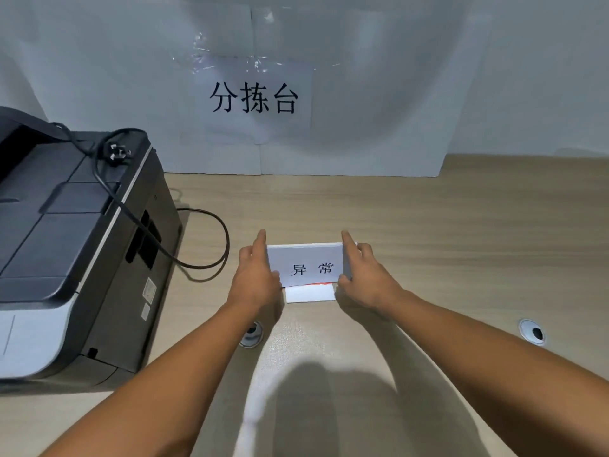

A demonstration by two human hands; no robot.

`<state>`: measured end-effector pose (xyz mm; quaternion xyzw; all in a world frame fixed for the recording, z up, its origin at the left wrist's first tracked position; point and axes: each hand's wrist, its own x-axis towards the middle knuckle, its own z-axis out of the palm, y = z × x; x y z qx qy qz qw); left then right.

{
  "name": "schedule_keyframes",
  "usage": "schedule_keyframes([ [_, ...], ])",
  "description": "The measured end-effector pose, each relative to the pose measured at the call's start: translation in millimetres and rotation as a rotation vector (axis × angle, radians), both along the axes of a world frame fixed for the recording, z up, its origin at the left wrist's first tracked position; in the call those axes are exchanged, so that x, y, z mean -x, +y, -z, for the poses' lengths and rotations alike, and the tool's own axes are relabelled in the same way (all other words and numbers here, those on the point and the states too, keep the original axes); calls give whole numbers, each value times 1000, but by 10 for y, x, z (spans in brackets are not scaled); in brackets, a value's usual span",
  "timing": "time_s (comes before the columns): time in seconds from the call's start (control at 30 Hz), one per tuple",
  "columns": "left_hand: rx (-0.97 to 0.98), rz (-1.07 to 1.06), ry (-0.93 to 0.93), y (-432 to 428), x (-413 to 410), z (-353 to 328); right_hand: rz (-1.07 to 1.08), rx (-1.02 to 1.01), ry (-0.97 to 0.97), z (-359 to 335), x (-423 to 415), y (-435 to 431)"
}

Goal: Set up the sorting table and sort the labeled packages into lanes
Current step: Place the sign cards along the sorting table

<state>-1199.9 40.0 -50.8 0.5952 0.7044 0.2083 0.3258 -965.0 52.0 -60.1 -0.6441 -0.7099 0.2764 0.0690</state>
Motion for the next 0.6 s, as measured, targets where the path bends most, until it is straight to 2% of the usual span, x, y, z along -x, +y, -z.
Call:
schedule_keyframes([
  [0.13, -120, 2, 110, -102, -49, -105, 6, -56, 10, -101, -237, -103],
  [0.3, -170, 119, 268, -364, -521, -675, 41, -93, -79, -591, -921, -517],
  [0.47, -230, 277, 301, -762, -1529, -1296, 84, -161, -159, -1293, -2134, -1172],
  [0.6, -281, 363, 304, -1217, -2692, -1691, 130, -207, -232, -1813, -3380, -1949],
])
